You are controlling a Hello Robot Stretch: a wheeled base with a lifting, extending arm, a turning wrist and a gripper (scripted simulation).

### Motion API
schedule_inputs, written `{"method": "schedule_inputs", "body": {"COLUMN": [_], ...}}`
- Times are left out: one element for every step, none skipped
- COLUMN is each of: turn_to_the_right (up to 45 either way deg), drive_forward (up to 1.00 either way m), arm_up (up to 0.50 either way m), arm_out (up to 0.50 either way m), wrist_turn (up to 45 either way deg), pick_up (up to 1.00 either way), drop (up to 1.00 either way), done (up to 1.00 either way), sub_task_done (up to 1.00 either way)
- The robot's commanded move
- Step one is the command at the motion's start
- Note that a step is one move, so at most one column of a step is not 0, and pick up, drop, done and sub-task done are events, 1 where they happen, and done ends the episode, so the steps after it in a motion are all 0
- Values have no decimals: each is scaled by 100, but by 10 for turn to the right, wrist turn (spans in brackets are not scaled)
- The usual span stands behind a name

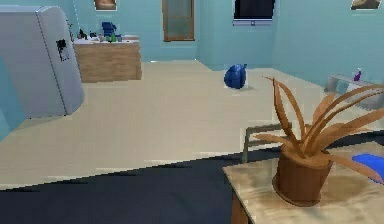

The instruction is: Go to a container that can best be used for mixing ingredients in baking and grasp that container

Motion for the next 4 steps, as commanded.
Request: {"method": "schedule_inputs", "body": {"turn_to_the_right": [0, 0, 0, 0], "drive_forward": [0, 0, 0, 0], "arm_up": [0, 0, -26, 0], "arm_out": [0, 0, 0, 0], "wrist_turn": [450, 150, 0, 0], "pick_up": [0, 0, 0, 100], "drop": [0, 0, 0, 0], "done": [0, 0, 0, 0], "sub_task_done": [0, 0, 0, 0]}}
